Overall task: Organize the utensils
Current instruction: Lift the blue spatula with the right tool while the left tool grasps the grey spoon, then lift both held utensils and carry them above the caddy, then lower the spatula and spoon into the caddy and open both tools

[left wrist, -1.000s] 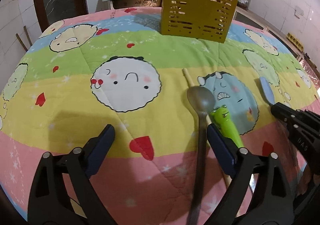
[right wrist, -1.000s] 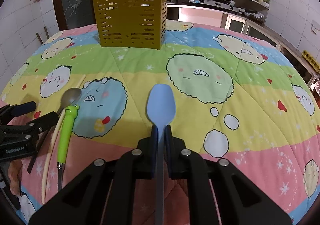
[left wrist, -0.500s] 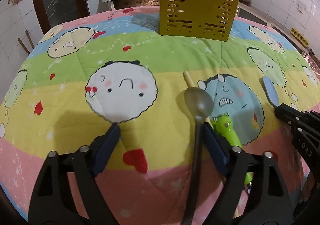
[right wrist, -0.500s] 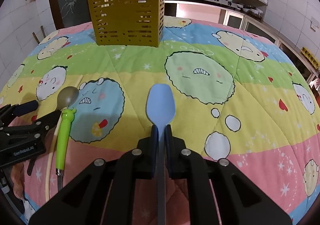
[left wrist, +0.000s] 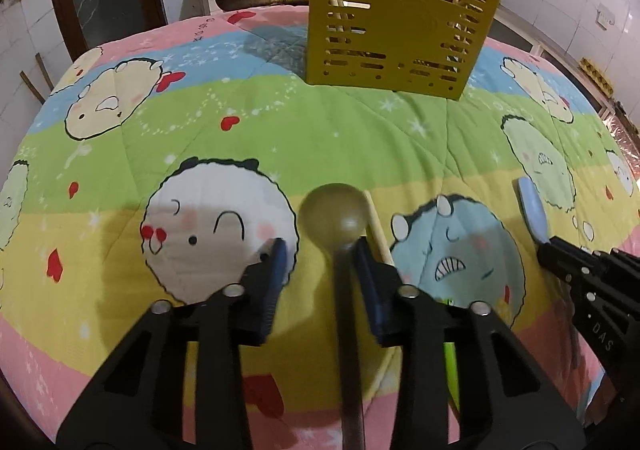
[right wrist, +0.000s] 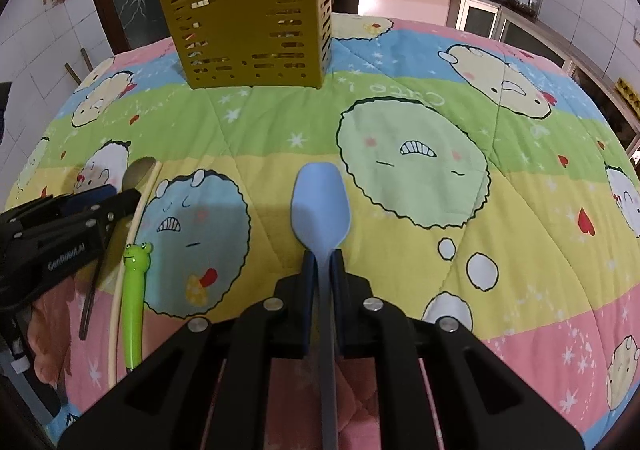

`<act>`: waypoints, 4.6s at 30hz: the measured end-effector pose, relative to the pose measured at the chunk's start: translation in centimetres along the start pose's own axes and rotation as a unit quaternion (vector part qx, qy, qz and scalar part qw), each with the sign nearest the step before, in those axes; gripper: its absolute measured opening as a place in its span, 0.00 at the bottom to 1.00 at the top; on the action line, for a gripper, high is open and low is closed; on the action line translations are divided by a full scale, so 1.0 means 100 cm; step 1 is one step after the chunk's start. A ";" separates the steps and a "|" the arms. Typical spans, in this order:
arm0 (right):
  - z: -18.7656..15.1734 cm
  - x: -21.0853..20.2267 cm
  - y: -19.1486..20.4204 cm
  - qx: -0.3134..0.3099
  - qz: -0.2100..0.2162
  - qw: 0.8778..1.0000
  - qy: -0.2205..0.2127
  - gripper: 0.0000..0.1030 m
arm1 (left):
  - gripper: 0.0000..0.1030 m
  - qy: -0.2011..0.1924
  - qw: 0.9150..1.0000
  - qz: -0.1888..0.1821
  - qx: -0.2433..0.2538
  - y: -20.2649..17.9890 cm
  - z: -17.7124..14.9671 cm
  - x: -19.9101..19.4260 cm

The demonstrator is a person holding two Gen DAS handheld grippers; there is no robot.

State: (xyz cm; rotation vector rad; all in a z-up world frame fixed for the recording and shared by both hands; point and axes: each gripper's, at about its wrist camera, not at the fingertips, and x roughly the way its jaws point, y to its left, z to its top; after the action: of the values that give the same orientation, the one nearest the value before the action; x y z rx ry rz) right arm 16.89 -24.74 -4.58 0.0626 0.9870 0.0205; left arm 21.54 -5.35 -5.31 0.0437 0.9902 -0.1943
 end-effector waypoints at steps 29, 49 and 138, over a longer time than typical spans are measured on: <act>0.014 -0.022 -0.020 0.067 0.019 0.993 -0.095 0.09 | 0.02 -0.086 0.995 -0.028 -0.034 0.017 0.006 -0.033; 0.038 -0.085 -0.015 0.065 0.040 0.966 -0.246 0.08 | 0.02 -0.239 0.970 -0.051 -0.016 0.007 0.015 -0.115; 0.109 -0.091 -0.003 0.013 -0.010 0.979 -0.201 0.76 | 0.95 -0.248 0.968 0.029 0.004 0.040 0.093 -0.126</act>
State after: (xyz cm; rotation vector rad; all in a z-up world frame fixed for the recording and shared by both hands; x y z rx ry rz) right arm 20.94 -25.89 9.00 0.0770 0.5833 -0.0223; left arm 23.21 -0.79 10.11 0.0290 0.4888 -0.1443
